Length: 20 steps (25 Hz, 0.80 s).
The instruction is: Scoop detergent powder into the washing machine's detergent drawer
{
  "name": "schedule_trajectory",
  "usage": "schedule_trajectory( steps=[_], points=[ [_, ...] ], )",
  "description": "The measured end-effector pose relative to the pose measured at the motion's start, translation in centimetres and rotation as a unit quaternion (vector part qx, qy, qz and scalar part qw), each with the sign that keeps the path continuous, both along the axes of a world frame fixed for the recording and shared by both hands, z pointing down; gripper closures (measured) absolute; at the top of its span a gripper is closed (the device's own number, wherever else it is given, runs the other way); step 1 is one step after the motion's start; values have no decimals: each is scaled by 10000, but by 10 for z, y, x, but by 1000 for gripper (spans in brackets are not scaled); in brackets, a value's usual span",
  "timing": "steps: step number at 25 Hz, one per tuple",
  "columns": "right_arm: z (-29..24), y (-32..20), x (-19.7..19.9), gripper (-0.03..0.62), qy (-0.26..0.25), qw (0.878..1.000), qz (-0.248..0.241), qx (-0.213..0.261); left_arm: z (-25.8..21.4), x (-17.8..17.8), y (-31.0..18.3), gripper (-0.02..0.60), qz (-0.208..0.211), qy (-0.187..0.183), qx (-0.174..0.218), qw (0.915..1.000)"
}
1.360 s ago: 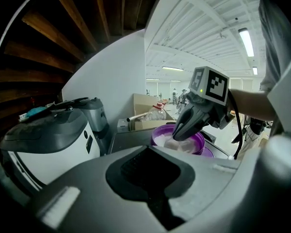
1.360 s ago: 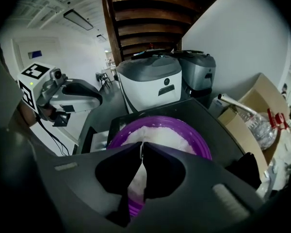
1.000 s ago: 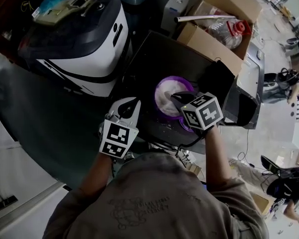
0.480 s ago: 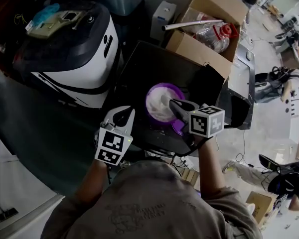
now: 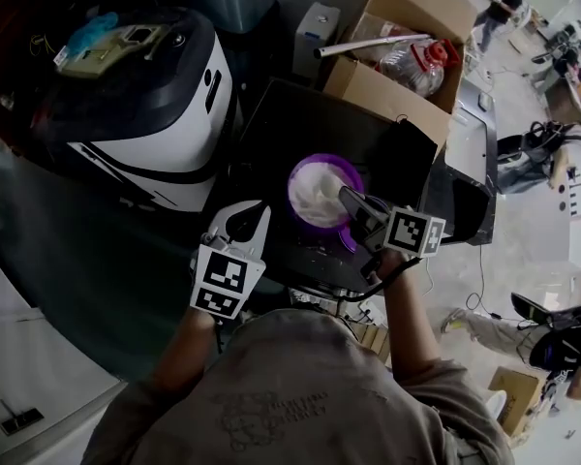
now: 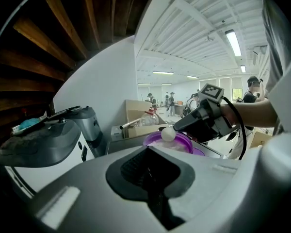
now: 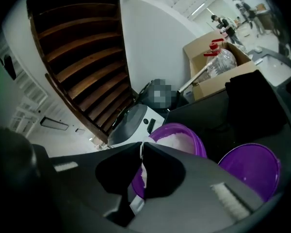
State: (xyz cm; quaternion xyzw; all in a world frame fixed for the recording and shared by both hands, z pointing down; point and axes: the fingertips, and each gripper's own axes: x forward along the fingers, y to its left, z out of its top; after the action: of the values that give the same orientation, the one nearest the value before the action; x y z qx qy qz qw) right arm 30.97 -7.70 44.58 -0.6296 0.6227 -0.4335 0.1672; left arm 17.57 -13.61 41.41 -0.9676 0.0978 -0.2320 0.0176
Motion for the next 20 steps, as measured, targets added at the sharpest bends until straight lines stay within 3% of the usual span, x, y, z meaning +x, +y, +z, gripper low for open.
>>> schedule_trajectory(
  steps=[6,12,20],
  points=[
    [3,5,-6,559,-844,9951,379,340,-18,-8,-3,581,-222,400,36,9989],
    [6,9,-11,559,-1768,9785,644,844,-22,-11,-2,581,-259,475,47,9985],
    [18,25,-15,557,-3090,9365,1091,1248,-25,-15,6,581,-236,504,60,9984]
  ],
)
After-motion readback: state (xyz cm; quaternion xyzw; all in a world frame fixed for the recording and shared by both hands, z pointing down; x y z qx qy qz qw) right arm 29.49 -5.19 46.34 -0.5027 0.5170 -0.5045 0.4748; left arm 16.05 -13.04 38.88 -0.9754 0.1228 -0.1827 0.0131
